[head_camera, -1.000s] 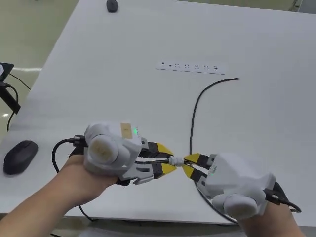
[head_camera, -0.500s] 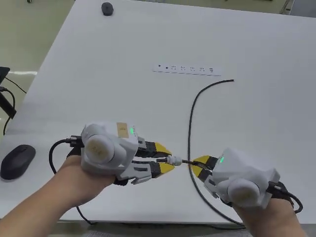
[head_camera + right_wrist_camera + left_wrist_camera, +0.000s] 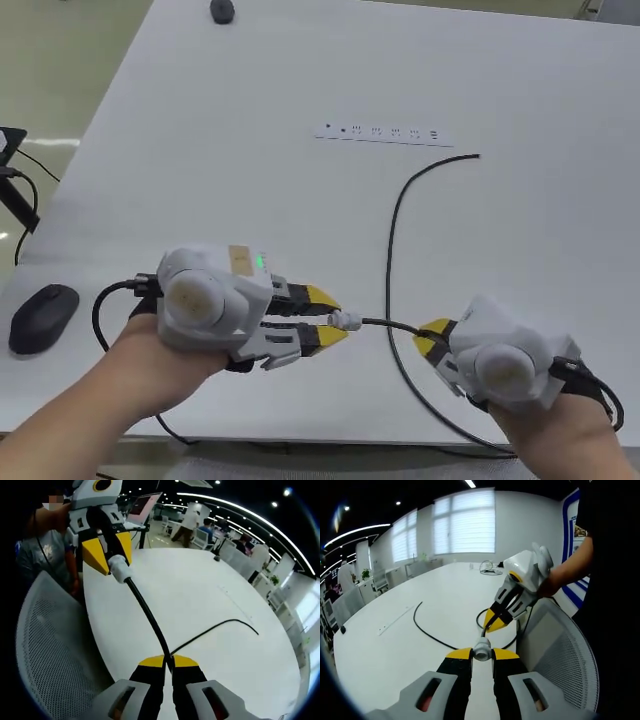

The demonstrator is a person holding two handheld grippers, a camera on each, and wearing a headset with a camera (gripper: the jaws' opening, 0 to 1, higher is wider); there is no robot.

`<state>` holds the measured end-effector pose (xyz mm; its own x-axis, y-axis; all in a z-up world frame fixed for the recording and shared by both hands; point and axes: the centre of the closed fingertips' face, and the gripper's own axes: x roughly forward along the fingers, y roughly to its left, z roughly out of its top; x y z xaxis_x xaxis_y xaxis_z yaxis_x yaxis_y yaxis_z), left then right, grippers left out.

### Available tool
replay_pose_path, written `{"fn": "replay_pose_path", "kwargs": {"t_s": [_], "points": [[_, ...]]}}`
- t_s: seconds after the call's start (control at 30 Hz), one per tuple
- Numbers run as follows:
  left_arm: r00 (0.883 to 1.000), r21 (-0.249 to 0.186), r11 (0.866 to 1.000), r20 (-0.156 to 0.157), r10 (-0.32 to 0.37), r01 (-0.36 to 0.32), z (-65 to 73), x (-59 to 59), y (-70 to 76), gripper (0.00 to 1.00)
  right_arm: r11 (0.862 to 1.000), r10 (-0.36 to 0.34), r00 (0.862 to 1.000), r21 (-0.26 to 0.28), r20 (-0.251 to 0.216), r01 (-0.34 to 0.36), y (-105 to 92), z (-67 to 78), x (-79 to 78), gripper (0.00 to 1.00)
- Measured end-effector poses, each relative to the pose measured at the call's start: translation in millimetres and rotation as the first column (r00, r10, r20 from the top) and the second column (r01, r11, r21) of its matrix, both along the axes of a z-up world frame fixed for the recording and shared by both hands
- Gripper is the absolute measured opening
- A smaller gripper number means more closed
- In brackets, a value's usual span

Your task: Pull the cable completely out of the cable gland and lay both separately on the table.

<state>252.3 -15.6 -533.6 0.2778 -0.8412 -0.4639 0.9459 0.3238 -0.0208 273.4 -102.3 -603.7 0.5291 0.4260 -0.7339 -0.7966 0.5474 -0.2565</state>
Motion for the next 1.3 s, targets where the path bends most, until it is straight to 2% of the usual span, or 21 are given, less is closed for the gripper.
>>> {"fn": "replay_pose_path", "kwargs": {"t_s": [0.17, 0.3, 0.4, 0.47, 0.57, 0.67, 0.87, 1.0, 1.3], "points": [[1.000, 0.000, 1.000, -0.001, 0.008, -0.008, -0.9, 0.2, 2.4, 0.15, 0.999, 0.022, 1.000, -0.025, 0.008, -0.022, -2.1, -3.2, -0.2, 0.00], [1.000, 0.001, 1.000, -0.007, 0.015, -0.015, -7.3, 1.3, 5.7, 0.15, 0.998, 0.043, 0.999, -0.040, 0.024, -0.042, -0.3, -2.2, 1.2, 0.00], [0.999, 0.011, 0.999, -0.015, 0.034, -0.034, -19.4, 2.2, 11.8, 0.16, 0.997, 0.059, 0.997, -0.056, 0.041, -0.057, 5.8, 0.3, 7.1, 0.00], [0.997, -0.013, 0.998, -0.046, 0.059, -0.060, -25.2, 2.8, 15.3, 0.16, 0.996, 0.066, 0.997, -0.058, 0.041, -0.063, 11.4, 2.0, 12.1, 0.00], [0.995, -0.020, 0.996, -0.054, 0.081, -0.083, -35.7, 5.3, 22.5, 0.16, 0.995, 0.080, 0.995, -0.069, 0.056, -0.076, 19.4, 6.7, 21.8, 0.00], [0.992, -0.016, 0.994, -0.069, 0.104, -0.106, -46.4, 7.3, 30.8, 0.16, 0.995, 0.086, 0.995, -0.049, 0.056, -0.083, 34.5, 14.1, 32.2, 0.00], [0.988, -0.015, 0.991, -0.079, 0.130, -0.132, -59.5, 9.1, 39.9, 0.16, 0.992, 0.120, 0.991, -0.053, 0.064, -0.117, 63.7, 16.8, 47.5, 0.00], [0.987, -0.008, 0.989, -0.077, 0.145, -0.146, -67.4, 8.8, 44.7, 0.16, 0.987, 0.156, 0.986, -0.056, 0.059, -0.152, 86.5, 13.3, 51.7, 0.00], [0.980, -0.001, 0.985, -0.101, 0.173, -0.174, -84.3, 6.4, 56.2, 0.16, 0.978, 0.204, 0.979, -0.059, 0.025, -0.202, 132.2, -1.7, 52.9, 0.00]]}}
